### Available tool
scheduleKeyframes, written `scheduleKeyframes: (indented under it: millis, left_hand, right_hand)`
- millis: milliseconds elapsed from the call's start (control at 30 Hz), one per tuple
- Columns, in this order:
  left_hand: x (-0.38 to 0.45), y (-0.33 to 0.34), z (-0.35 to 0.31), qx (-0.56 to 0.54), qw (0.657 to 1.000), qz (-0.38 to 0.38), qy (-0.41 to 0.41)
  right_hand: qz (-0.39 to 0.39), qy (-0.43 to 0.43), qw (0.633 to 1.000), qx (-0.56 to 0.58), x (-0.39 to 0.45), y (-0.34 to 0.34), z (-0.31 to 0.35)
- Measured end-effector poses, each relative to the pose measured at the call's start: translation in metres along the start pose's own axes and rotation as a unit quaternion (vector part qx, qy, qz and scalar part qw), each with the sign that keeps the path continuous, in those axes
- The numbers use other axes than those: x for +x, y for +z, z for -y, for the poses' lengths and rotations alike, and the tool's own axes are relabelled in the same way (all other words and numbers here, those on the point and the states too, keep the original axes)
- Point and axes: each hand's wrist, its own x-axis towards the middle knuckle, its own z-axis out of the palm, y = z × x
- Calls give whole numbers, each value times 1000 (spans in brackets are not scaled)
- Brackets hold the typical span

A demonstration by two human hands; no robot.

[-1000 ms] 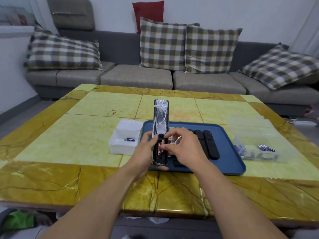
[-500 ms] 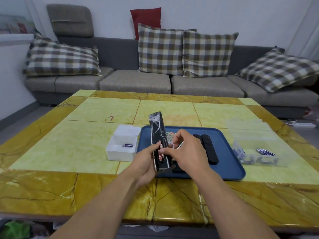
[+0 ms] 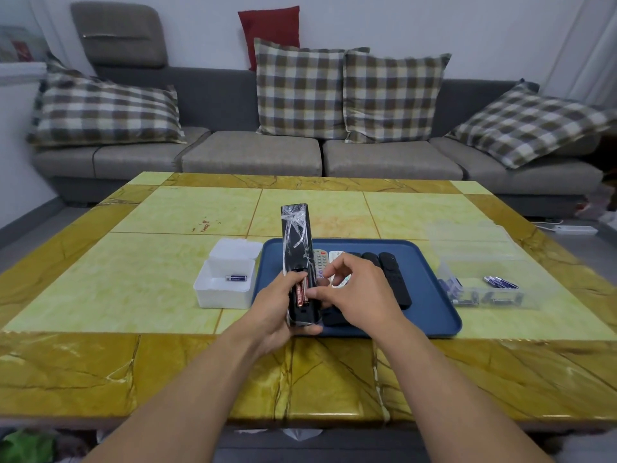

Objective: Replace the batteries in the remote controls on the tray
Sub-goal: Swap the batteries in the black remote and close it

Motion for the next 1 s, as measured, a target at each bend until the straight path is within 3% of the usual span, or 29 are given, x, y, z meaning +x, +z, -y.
scheduleKeyframes:
  millis: [233, 333, 500, 767, 1000]
  left_hand:
    - [-2, 2, -3, 1, 999, -4, 39]
    - [-1, 0, -1, -7, 998, -21, 55]
    - [3, -3, 1, -3, 996, -43, 74]
    - [3, -14, -3, 31, 991, -101, 86]
    - [-1, -24, -4, 6, 991, -102, 82]
  right_hand:
    - [-14, 17, 1000, -18, 5, -9, -13]
    - [0, 50, 990, -129, 10, -11, -26]
    - [103, 76, 951, -282, 11, -6, -37]
    - [134, 35, 932, -334, 13, 1, -25]
    - [161, 28, 920, -356, 15, 5, -23]
